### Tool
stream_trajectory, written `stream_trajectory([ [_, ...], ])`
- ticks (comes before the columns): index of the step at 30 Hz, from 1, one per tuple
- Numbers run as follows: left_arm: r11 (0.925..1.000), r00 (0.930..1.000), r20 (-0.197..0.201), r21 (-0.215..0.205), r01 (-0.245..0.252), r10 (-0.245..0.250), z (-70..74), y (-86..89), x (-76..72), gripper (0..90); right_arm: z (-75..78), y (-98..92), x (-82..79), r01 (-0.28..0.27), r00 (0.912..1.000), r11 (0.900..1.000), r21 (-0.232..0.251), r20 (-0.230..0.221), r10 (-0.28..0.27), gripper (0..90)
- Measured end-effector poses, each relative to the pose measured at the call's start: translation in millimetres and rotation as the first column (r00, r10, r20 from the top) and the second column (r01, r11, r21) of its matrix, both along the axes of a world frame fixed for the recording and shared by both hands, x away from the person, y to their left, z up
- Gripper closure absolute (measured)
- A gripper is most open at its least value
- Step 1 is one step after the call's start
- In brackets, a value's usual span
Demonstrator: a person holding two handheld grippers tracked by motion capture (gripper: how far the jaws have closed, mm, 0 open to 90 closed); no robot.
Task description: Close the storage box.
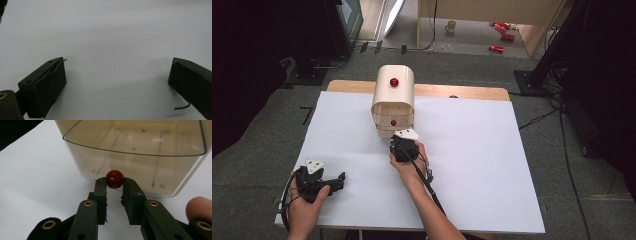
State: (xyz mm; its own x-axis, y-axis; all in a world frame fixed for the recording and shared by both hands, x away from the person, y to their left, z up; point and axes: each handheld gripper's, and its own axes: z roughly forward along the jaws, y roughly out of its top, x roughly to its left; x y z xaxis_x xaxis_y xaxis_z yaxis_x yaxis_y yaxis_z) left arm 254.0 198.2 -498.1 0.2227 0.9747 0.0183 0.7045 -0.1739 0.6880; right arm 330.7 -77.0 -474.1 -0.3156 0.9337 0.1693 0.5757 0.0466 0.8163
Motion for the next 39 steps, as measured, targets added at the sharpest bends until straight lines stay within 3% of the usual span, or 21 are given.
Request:
stream_trajectory([
  [5,1.0,1.0,-0.001,0.0,0.0,0.0,0.0,0.0,0.1,1.2,1.4,-2.8,-0.7,-0.019,0.9998,1.0,0.012,0.008,0.019,68.3],
  [6,1.0,1.0,-0.001,0.0,0.0,0.0,0.0,0.0,0.1,1.2,4.2,-5.1,-1.9,-0.047,0.9988,0.999,0.014,0.015,0.047,56.2],
  [7,1.0,1.0,0.0,0.0,0.0,0.0,0.0,0.1,0.0,1.2,4.2,-5.1,-1.9,-0.047,0.9988,0.999,0.014,0.015,0.047,56.2],
  [8,1.0,1.0,0.0,0.0,0.0,0.0,0.0,0.0,0.0,1.2,7.4,-8.4,-3.1,-0.068,0.9974,0.998,-0.008,0.023,0.068,40.2],
  [9,1.0,1.0,0.0,0.0,0.0,0.0,0.0,0.0,0.0,1.2,7.4,-8.4,-3.1,-0.068,0.9974,0.998,-0.008,0.023,0.068,40.2],
  [10,1.0,1.0,0.0,0.0,0.0,0.0,0.0,0.0,0.0,1.2,10.8,-13.5,-3.6,-0.087,0.9961,0.996,-0.015,0.014,0.087,20.3],
  [11,1.0,1.0,0.0,0.0,0.0,0.0,0.0,0.0,0.0,1.2,10.8,-13.5,-3.6,-0.087,0.9961,0.996,-0.015,0.014,0.087,20.3],
  [12,1.0,1.0,0.0,0.0,0.0,0.0,0.0,0.0,0.0,1.2,14.2,-20.0,-4.7,-0.1,0.9949,0.995,-0.015,-0.003,0.1,10.0],
  [14,1.0,1.0,0.0,0.0,0.0,0.0,0.0,0.0,0.0,1.2,17.6,-28.1,-6.5,-0.114,0.9935,0.993,-0.01,-0.011,0.113,1.5],
  [17,1.0,1.0,0.0,0.001,0.0,0.0,0.0,0.0,0.0,1.2,20.1,-36.6,-8.9,-0.133,0.9911,0.991,-0.021,-0.008,0.133,0.0],
  [20,1.0,1.0,0.0,0.001,0.0,0.0,0.0,-0.1,0.0,1.2,25.1,-53.5,-12.0,-0.109,0.994,0.993,-0.046,-0.003,0.109,0.0],
  [29,1.0,1.0,0.0,0.001,-0.001,0.001,0.0,-0.1,0.0,1.2,31.5,-86.3,-16.5,-0.078,0.9969,0.995,-0.056,-0.01,0.078,0.0],
  [39,1.0,1.0,0.001,0.001,-0.001,0.001,-0.1,-0.2,-0.1,1.2,28.7,-128.5,-22.7,-0.035,0.9992,0.998,-0.053,-0.022,0.034,0.0],
])
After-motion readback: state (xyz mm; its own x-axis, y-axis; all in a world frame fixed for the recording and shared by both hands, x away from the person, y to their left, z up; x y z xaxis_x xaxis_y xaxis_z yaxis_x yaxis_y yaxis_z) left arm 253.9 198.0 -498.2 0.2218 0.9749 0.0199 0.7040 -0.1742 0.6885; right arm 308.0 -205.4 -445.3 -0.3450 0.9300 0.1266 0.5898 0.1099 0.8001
